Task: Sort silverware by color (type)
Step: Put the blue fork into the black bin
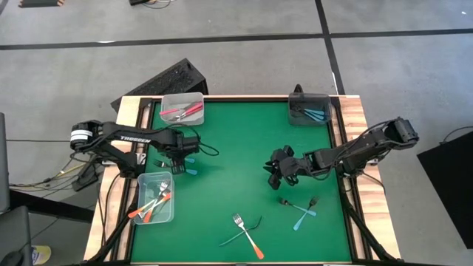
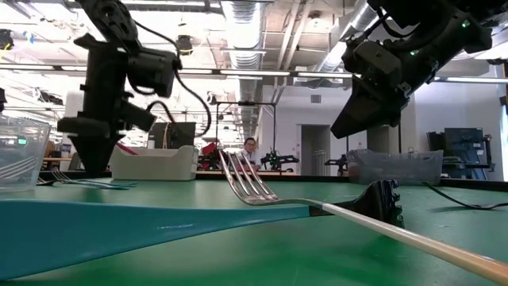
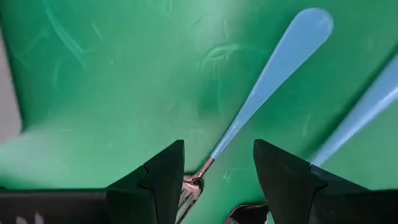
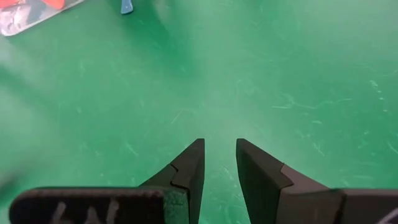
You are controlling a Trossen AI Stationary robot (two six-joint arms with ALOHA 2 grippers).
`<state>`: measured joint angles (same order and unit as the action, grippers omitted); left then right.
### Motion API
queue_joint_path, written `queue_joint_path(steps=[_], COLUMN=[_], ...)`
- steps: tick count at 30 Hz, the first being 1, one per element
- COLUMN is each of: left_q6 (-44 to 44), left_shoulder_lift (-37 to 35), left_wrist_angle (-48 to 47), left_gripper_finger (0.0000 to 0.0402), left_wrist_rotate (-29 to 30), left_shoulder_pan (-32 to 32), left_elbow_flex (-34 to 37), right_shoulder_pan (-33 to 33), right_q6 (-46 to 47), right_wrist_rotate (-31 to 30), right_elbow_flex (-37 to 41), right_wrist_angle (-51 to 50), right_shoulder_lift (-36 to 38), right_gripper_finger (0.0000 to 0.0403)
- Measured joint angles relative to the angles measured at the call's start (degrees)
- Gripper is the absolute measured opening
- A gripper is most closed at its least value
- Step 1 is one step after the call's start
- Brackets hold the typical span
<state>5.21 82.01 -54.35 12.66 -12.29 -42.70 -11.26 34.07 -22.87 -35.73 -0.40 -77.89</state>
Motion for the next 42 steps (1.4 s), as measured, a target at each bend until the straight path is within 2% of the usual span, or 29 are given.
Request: queue_joint_path(steps=[8,13,16,22,28,32,35,42], left_q6=[-0.1,-4.8,-6.3,-6.0,-3.7,-2.4,-2.0,-3.3], left_shoulder_lift=[8.8,10.1,9.2,5.5,2.0,-0.5,-2.3,-2.8], left_wrist_angle=[-0.3,1.4,2.0,3.4,7.5,10.7,17.7,42.3], left_gripper_finger=[0.0180,0.0174,0.0142,0.0018,0.0005,0.0002,0.0002,0.0002], left_wrist_rotate=[1.6,1.2,-0.1,-3.4,1.1,2.1,2.1,3.3], left_shoulder_pan=[-0.9,-0.7,-0.7,-0.8,-0.9,-0.9,-0.4,4.0], left_elbow_flex=[-0.9,-0.9,-0.6,-0.1,-0.2,-2.3,-3.4,-3.6], right_shoulder_pan=[-0.8,-1.5,-1.9,-1.8,-1.8,-1.8,-1.2,0.9], right_q6=[0.0,0.0,0.0,0.0,0.0,0.0,0.0,-0.6], right_wrist_rotate=[-0.3,-1.3,-1.3,-1.3,-1.3,-1.3,-1.2,0.2], right_elbow_flex=[0.0,0.0,0.0,0.0,0.0,0.0,0.0,0.1], right_wrist_angle=[0.2,0.1,-0.2,-0.1,2.3,7.3,12.7,27.2], right_shoulder_lift=[0.0,0.0,0.0,0.0,0.0,-0.8,-2.9,-8.9], right_gripper_finger=[0.0119,0.0119,0.0119,0.0119,0.0119,0.0119,0.0119,0.0122])
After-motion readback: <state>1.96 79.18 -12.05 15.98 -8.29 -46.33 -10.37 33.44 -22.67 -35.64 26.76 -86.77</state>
